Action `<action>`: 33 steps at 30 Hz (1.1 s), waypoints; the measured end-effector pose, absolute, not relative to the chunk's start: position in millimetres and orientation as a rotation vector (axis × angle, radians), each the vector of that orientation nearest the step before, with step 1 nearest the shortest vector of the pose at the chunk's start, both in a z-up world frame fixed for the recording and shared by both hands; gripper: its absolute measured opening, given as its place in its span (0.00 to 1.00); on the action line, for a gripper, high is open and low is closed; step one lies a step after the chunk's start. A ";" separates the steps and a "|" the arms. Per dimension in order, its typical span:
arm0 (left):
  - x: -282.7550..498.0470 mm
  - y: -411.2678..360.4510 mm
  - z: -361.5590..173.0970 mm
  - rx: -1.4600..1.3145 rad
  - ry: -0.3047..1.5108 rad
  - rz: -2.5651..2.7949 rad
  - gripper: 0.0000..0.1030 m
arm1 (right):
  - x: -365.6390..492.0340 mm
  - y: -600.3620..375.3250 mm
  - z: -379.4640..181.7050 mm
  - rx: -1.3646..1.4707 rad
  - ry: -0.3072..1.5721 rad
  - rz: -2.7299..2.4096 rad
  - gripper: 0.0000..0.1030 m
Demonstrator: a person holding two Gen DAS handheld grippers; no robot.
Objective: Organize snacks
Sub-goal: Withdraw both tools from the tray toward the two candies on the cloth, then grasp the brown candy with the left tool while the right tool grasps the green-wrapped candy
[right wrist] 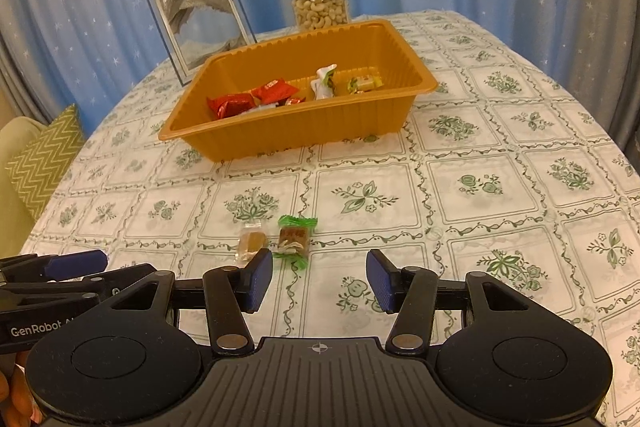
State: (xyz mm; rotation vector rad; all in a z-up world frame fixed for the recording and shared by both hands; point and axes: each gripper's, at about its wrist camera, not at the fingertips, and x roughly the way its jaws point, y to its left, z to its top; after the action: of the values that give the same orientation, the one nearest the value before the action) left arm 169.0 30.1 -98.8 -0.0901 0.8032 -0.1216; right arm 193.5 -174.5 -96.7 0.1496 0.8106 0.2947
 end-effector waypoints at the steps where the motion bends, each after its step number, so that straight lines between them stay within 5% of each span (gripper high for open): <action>1: 170.0 30.1 -99.1 -0.092 0.804 -0.122 0.66 | 194.1 -173.7 -97.2 0.147 0.812 0.295 0.51; 18: 182.1 36.8 -107.6 -0.108 0.821 -0.086 0.71 | 211.6 -155.3 -105.9 0.108 0.800 0.310 0.50; 20: 183.3 37.2 -108.4 -0.112 0.822 -0.086 0.71 | 214.2 -151.2 -107.6 0.101 0.800 0.317 0.38; 33: 187.6 36.8 -110.1 -0.124 0.820 -0.094 0.71 | 227.5 -138.7 -122.6 0.064 0.826 0.305 0.28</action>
State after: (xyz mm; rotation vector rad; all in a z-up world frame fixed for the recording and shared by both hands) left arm 187.6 36.8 -110.1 -0.1240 0.8202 -0.0941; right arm 227.5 -138.7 -122.6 0.0641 0.8260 0.3046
